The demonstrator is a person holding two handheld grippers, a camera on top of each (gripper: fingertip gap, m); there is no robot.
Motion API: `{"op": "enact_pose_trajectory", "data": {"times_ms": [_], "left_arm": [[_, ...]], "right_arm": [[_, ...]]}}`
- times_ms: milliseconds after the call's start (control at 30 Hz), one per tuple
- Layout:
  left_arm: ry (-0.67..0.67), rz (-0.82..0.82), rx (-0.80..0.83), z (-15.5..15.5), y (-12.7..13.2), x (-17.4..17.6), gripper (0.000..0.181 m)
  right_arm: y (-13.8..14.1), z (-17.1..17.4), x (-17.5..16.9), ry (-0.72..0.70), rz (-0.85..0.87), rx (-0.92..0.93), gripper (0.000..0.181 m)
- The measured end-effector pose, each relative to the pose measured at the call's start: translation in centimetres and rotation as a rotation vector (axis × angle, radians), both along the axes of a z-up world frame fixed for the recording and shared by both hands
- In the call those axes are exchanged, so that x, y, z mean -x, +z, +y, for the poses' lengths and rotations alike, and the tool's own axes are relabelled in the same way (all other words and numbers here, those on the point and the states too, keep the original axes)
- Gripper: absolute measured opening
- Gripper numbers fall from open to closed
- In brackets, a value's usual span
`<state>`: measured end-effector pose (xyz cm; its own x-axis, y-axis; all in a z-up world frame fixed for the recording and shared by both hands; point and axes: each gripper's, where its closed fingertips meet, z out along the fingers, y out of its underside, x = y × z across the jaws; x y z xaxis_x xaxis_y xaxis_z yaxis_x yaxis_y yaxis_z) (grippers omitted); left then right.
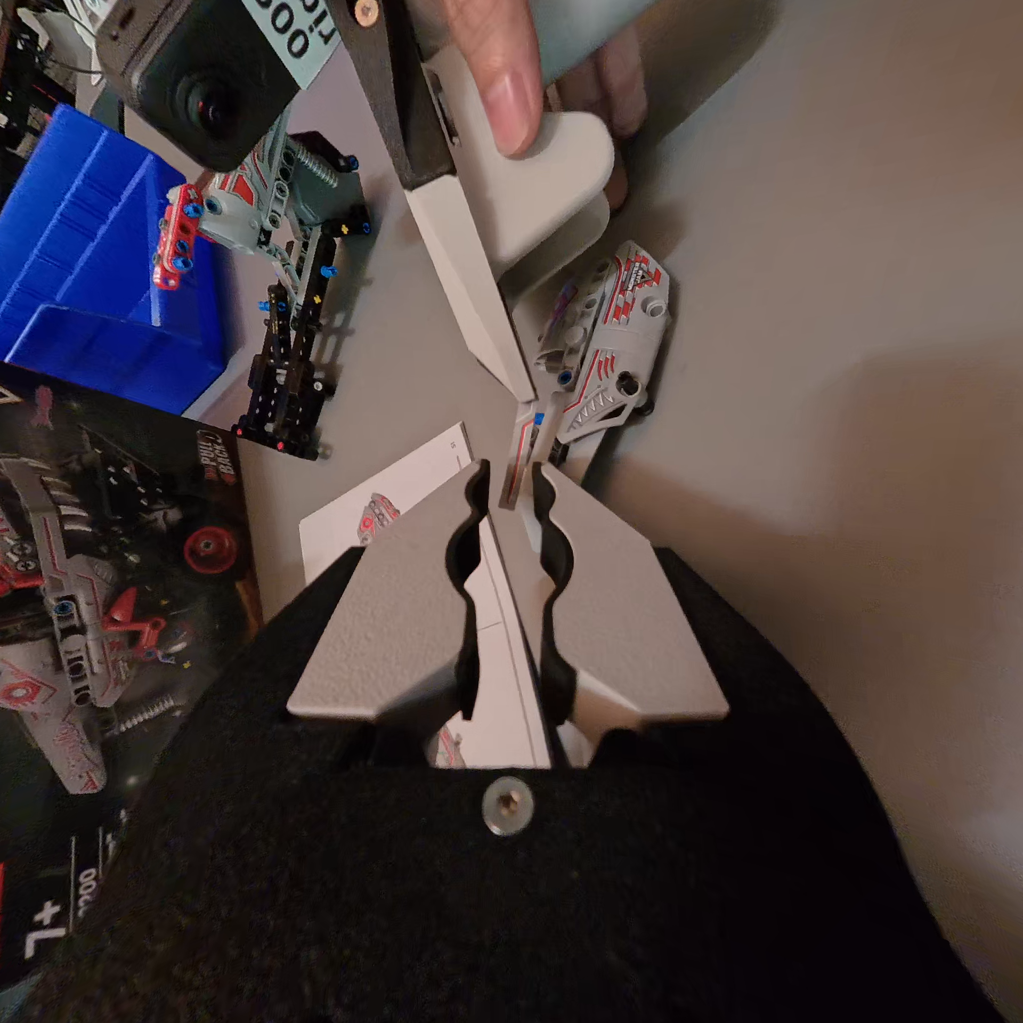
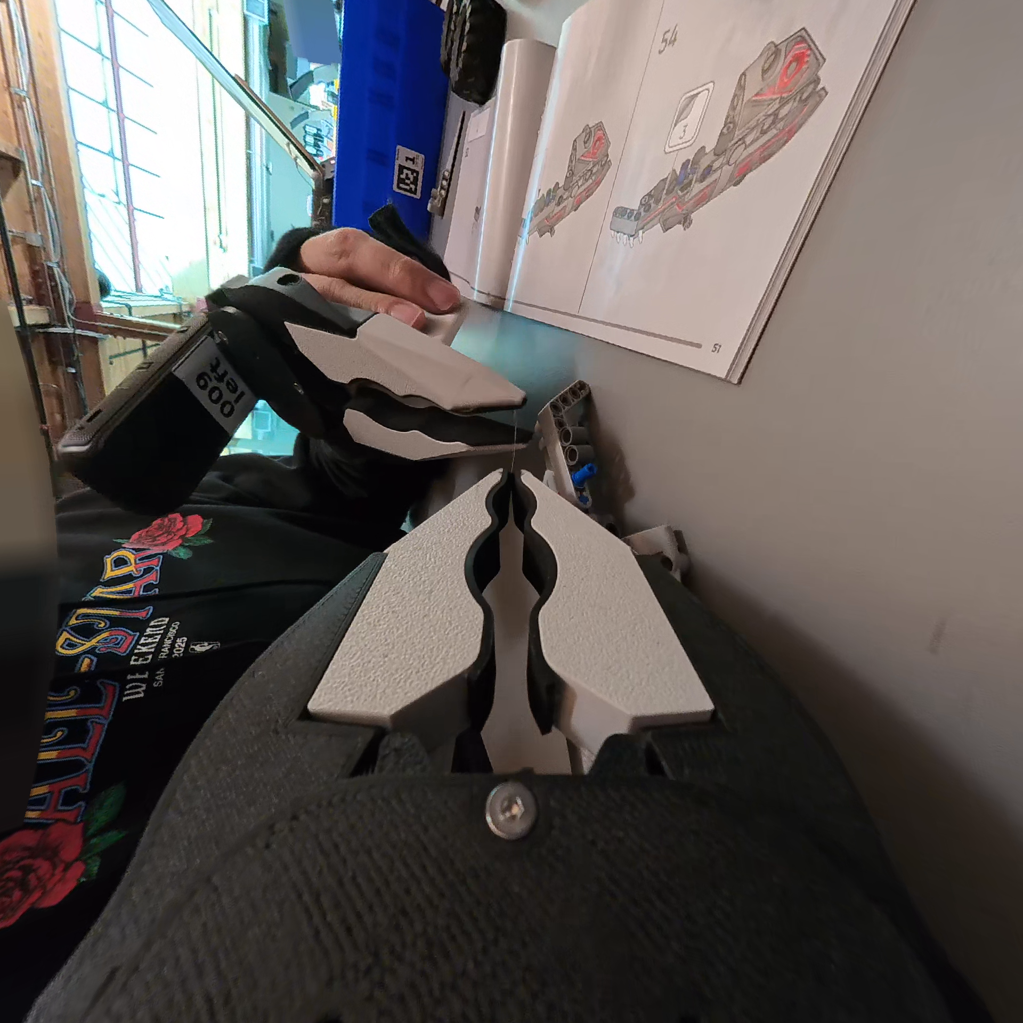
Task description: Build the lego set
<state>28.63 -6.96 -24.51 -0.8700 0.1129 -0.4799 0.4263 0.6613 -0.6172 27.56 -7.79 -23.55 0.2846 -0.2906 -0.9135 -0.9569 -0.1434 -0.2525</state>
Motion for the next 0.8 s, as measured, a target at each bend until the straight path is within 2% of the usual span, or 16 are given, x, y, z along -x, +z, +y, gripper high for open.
{"op": "enact_pose_trajectory", "data": {"times_ms": [267, 467, 800], "left_arm": [[-0.029, 0.005, -0.027, -0.5, 0.2, 0.3, 0.008], [-0.030, 0.024, -0.046, 0.1, 0.0, 0.2, 0.013], [0.033, 0.278, 0.095, 1.0, 0.1, -0.2, 0.023]], "right_arm": [[0.0, -0.1, 0.0, -0.010, -0.012, 0.002, 0.000], [0.1, -0.3, -0.2, -0.026, -0.020, 0.000, 0.000], [-0.1, -0.5, 1.1, 0.015, -0.104, 0.065, 0.000]]}}
